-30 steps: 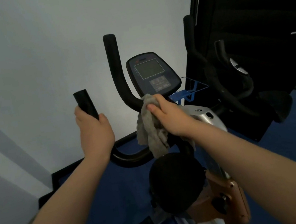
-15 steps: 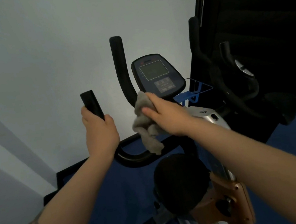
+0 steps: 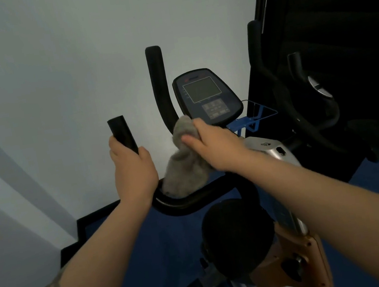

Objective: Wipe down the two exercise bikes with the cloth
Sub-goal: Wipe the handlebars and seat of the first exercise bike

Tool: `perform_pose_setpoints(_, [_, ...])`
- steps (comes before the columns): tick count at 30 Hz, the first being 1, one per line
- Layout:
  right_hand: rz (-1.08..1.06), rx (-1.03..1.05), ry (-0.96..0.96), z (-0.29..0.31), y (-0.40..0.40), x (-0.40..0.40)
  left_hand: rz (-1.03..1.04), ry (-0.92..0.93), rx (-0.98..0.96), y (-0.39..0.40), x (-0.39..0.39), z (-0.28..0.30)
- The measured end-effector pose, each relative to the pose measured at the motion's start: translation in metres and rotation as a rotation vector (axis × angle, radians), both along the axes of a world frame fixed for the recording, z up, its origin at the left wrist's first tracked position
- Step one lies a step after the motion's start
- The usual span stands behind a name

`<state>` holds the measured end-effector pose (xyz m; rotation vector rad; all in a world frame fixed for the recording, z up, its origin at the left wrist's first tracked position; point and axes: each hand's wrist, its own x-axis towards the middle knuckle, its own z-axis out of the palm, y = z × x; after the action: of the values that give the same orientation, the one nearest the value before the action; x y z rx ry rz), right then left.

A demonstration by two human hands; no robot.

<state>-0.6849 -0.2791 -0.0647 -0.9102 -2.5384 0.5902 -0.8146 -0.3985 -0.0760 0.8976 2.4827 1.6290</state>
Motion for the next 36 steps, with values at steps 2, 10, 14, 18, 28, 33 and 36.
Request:
perform_pose_setpoints(2, [-0.036, 0.128, -0.019, -0.009, -0.004, 0.011, 0.017, 0.007, 0.0, 0.001, 0.002, 0.0])
perform_pose_setpoints(10, [-0.163, -0.166, 0.001, 0.023, 0.011, -0.057, 0.025, 0.009, -0.035, 0.001, 0.002, 0.002])
perform_pose_setpoints(14, [-0.05, 0.039, -0.045, 0.005, 0.005, -0.019, 0.01, -0.008, -0.007, 0.0, 0.001, 0.002])
perform_pose_setpoints(18, [-0.029, 0.006, -0.145, 0.014, 0.012, -0.025, 0.02, 0.001, 0.003, 0.002, 0.002, 0.001])
perform_pose_setpoints(28, [-0.102, -0.102, -0.007, 0.016, 0.015, -0.045, 0.017, -0.009, -0.012, 0.0, 0.002, 0.004])
perform_pose_setpoints(33, [0.021, -0.142, -0.136, 0.026, 0.021, -0.044, 0.02, 0.009, -0.002, 0.002, 0.0, 0.002])
perform_pose_setpoints(36, [-0.037, -0.271, -0.062, 0.039, 0.02, -0.067, 0.027, 0.01, -0.022, 0.002, 0.0, 0.004])
